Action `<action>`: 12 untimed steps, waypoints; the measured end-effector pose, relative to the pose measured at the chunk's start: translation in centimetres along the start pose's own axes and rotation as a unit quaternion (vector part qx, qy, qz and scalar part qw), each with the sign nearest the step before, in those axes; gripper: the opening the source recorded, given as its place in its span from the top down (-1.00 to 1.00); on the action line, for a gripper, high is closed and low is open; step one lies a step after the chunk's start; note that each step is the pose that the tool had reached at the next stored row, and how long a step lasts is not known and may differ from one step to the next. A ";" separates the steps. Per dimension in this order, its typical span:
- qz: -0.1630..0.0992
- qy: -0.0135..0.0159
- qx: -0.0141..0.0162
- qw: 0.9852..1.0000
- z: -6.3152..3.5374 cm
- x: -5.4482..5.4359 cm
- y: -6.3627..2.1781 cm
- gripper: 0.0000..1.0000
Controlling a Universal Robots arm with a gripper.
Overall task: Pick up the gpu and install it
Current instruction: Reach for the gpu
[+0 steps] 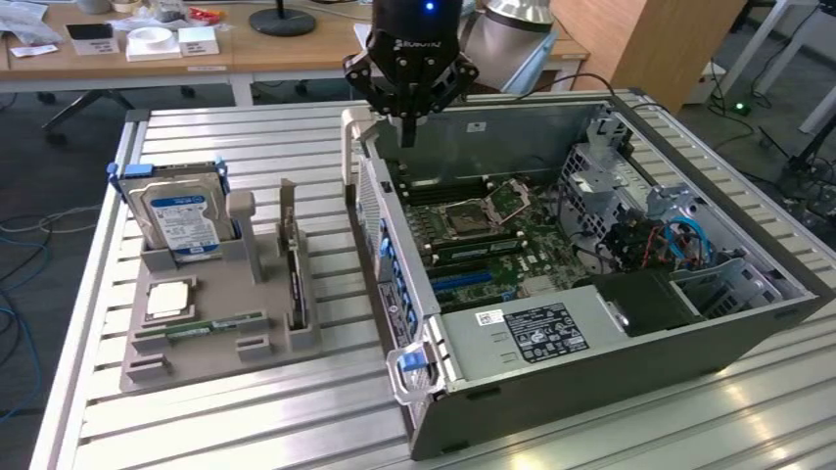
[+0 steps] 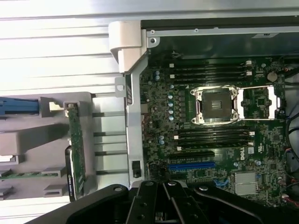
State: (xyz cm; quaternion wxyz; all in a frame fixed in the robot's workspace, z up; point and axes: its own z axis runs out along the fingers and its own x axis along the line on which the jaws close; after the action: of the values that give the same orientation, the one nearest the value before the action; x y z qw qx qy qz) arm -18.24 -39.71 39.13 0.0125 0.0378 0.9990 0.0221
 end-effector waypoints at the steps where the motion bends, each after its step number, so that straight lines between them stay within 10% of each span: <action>1: 0.000 0.000 0.000 1.000 0.00 0.4 0.01 0.79; 12: 0.002 0.000 0.000 1.000 -0.06 4.2 0.15 0.79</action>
State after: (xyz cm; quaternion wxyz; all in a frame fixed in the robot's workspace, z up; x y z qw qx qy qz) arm -22.40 -39.24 39.10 0.0125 0.0398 0.9989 0.0221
